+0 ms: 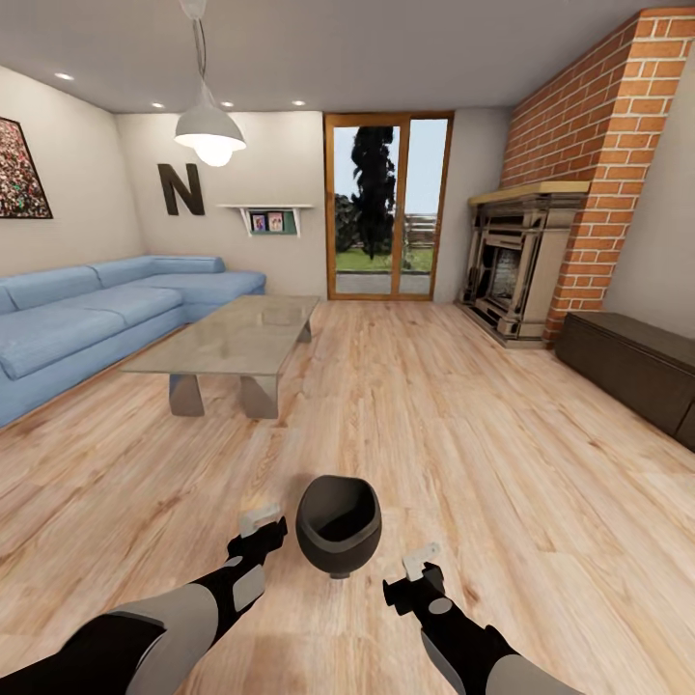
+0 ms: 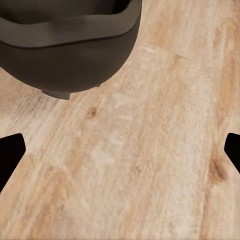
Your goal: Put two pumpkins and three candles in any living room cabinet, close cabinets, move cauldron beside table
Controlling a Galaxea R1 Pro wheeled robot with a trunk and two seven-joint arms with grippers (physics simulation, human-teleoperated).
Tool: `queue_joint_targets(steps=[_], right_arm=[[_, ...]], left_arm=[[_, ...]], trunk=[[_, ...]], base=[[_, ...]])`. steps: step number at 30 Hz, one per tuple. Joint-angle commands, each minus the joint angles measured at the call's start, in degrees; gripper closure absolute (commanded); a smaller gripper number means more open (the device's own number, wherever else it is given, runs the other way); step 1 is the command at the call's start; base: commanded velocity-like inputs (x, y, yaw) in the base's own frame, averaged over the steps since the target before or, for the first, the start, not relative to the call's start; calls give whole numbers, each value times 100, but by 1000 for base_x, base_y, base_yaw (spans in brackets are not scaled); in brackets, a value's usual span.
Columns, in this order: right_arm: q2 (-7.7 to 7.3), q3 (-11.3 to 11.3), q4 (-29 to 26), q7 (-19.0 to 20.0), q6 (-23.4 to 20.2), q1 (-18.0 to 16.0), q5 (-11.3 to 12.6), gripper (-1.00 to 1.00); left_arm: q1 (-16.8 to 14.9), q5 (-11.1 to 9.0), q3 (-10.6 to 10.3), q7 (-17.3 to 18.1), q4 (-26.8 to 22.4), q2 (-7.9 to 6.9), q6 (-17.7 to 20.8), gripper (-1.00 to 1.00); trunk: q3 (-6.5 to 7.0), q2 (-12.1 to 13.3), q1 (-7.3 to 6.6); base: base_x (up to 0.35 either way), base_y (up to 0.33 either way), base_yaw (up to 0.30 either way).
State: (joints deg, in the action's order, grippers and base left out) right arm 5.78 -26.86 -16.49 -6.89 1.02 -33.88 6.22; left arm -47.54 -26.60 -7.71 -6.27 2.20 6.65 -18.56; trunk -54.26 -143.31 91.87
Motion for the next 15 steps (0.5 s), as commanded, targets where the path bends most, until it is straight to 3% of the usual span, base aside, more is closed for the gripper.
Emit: queue_joint_targets(steps=[1, 15], right_arm=[[0, -52, 2, -35, 8, -5, 58, -100], [2, -51, 3, -57, 3, -5, 57, -100]], left_arm=[[-9, -30, -49, -14, 22, 3, -33, -100], [-9, -28, -51, -52, 16, 11, -37, -100]], trunk=[[-6, -3, -1], [-6, -3, -1]], base=[[2, 2, -1], [0, 0, 0]])
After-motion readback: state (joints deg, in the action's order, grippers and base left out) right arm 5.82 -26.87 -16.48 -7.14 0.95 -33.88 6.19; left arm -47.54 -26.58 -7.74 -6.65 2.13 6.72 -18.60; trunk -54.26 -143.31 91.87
